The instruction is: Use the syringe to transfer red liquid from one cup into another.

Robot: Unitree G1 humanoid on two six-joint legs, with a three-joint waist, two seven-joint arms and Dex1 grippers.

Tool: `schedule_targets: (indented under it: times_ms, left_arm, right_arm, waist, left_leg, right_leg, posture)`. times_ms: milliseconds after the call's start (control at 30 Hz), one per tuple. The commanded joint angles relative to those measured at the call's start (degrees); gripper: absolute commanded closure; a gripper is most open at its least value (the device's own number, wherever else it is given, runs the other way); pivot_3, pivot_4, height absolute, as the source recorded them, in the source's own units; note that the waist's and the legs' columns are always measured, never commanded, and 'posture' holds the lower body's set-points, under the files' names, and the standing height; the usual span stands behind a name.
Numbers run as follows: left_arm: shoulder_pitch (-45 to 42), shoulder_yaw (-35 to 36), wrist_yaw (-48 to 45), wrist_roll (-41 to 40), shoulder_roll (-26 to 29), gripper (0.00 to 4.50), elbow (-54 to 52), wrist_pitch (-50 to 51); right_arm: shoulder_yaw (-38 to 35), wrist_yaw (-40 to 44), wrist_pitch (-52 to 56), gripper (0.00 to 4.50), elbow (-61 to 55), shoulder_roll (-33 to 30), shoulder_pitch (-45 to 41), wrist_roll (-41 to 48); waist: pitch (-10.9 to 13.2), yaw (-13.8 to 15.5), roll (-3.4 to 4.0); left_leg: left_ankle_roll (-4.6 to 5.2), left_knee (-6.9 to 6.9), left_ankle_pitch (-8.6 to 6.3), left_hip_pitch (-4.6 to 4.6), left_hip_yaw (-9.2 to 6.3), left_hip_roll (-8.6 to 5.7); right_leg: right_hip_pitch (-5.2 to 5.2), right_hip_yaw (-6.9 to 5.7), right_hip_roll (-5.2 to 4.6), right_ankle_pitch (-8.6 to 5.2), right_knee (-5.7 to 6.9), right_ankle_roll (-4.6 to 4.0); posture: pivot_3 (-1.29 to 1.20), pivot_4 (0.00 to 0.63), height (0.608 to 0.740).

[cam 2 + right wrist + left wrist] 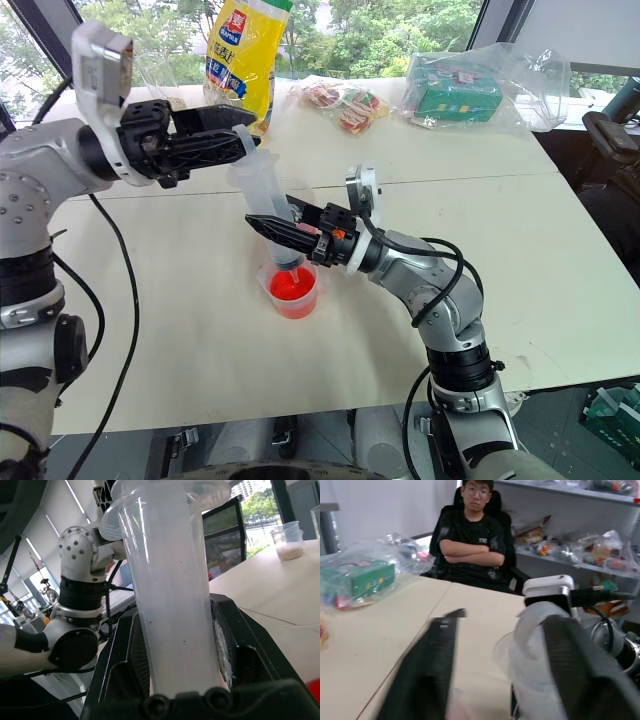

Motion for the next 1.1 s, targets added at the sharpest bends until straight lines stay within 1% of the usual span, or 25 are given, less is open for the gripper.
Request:
schedule_targets:
  times_ms: [33, 67, 200, 333, 433, 533, 667, 733, 800, 900, 1000, 1100]
  left_arm:
    - [0.37, 0.88, -0.91, -0.8, 2.47, 0.17, -0.77, 0.58]
    - [0.85, 1.59, -1.17, -0.75, 3.42, 0.07, -0.67, 0.28]
    - [3.35, 3.47, -1.85, -0.91, 6.44, 0.07, -1.16, -0.56]
    - [6.88, 5.02, -1.14, -1.1, 7.7, 0.07, -2.5, -1.4]
    - [9.95, 4.84, -0.23, -0.31, 7.25, 0.07, -4.19, -2.83]
    - [13.55, 3.4, 0.14, 1.53, 7.23, 0.07, -6.82, -4.96]
    - [16.97, 2.65, 1.93, 2.21, 6.09, 0.07, -9.99, -6.42]
    - [18.23, 1.98, 2.32, 2.73, 5.8, 0.07, -10.94, -7.01]
    - [19.13, 1.52, 2.56, 2.93, 5.5, 0.07, -11.62, -7.4]
    - [19.89, 1.0, 3.16, 2.91, 4.7, 0.07, -12.21, -7.75]
    - [20.65, 0.33, 3.67, 2.99, 3.94, 0.07, -12.89, -8.01]
    - [21.31, -0.16, 4.35, 2.81, 3.45, 0.07, -13.93, -8.04]
  right_arm:
    - [-2.46, -1.6, -0.65, 3.11, -3.4, 0.69, -2.6, 2.95]
    - [-2.72, -1.91, -0.51, 3.11, -3.31, 0.61, -2.73, 3.32]
    - [-3.97, -3.42, 0.29, 3.11, -3.0, 0.33, -3.57, 5.0]
    - [-6.88, -6.88, 2.3, 3.11, -2.07, 0.3, -5.4, 8.43]
    - [-11.57, -14.39, 6.09, 3.11, -0.35, -0.48, -9.21, 12.96]
    - [-15.72, -23.72, 12.48, 3.11, 2.51, -4.01, -13.24, 14.58]
    - [-21.11, -35.18, 28.35, 3.11, 9.41, -11.99, -16.67, 21.23]
    - [-22.55, -38.45, 34.17, 3.11, 12.58, -14.8, -17.25, 22.83]
    - [-22.73, -41.37, 39.24, 3.11, 15.61, -16.93, -17.77, 21.28]
    - [-20.79, -42.6, 44.63, 3.11, 19.72, -20.07, -17.51, 16.87]
    - [-18.52, -41.55, 47.43, 3.11, 22.31, -21.18, -16.7, 13.29]
    - [-16.72, -39.64, 47.61, 3.11, 23.53, -21.25, -15.49, 9.81]
  waist:
    - [0.0, 0.0, 0.0]
    - [0.0, 0.0, 0.0]
    - [0.0, -0.01, 0.0]
    - [0.0, -0.01, 0.0]
    - [0.0, 0.09, 0.0]
    - [0.01, 0.06, 0.01]
    - [0.0, 0.24, -0.01]
    - [0.0, 0.19, 0.0]
    - [0.0, 0.1, 0.0]
    - [0.0, -0.06, 0.01]
    - [0.0, -0.08, 0.01]
    - [0.0, -0.03, 0.01]
  left_leg:
    - [0.0, 0.0, 0.0, 0.0, 0.0, 0.0]
    - [0.0, 0.0, 0.0, 0.0, 0.0, 0.0]
    - [0.0, 0.0, 0.0, 0.0, 0.0, 0.0]
    - [0.0, 0.0, 0.0, 0.0, 0.01, 0.0]
    - [0.0, 0.0, 0.0, -0.01, 0.01, 0.01]
    - [0.0, 0.0, 0.0, 0.0, 0.04, 0.0]
    - [0.01, -0.02, -0.01, -0.04, 0.02, -0.01]
    - [0.03, -0.02, -0.02, -0.06, 0.06, -0.01]
    - [0.06, -0.04, -0.04, -0.07, 0.07, -0.01]
    - [0.09, -0.05, -0.05, -0.07, 0.09, 0.01]
    - [0.11, -0.06, -0.06, -0.08, 0.1, 0.0]
    - [0.13, -0.06, -0.07, -0.1, 0.1, 0.01]
  right_leg:
    - [0.0, 0.0, -0.01, 0.0, 0.0, 0.0]
    - [0.0, 0.0, 0.0, 0.0, 0.0, 0.0]
    - [0.0, 0.0, -0.01, 0.0, 0.0, -0.01]
    - [-0.01, 0.0, -0.01, 0.0, 0.0, -0.01]
    - [-0.01, 0.0, -0.03, 0.0, 0.0, -0.01]
    - [-0.01, 0.01, -0.09, -0.06, 0.0, -0.12]
    - [-0.01, -0.01, -0.14, -0.11, -0.05, -0.22]
    - [-0.02, 0.01, -0.17, -0.11, -0.1, -0.23]
    - [-0.02, 0.01, -0.16, -0.11, -0.15, -0.24]
    - [-0.04, 0.03, -0.11, -0.11, -0.17, -0.23]
    - [-0.04, 0.03, -0.08, -0.11, -0.2, -0.22]
    - [-0.03, 0.04, -0.03, -0.1, -0.28, -0.19]
  posture:
    - [0.0, 0.15, 0.74]
    - [0.0, 0.15, 0.74]
    - [0.0, 0.15, 0.74]
    - [0.0, 0.15, 0.74]
    - [0.0, 0.15, 0.74]
    - [0.0, 0.15, 0.74]
    - [0.0, 0.15, 0.74]
    - [0.0, 0.15, 0.74]
    - [0.0, 0.15, 0.74]
    - [0.0, 0.15, 0.74]
    - [0.0, 0.15, 0.74]
    - [0.0, 0.15, 0.74]
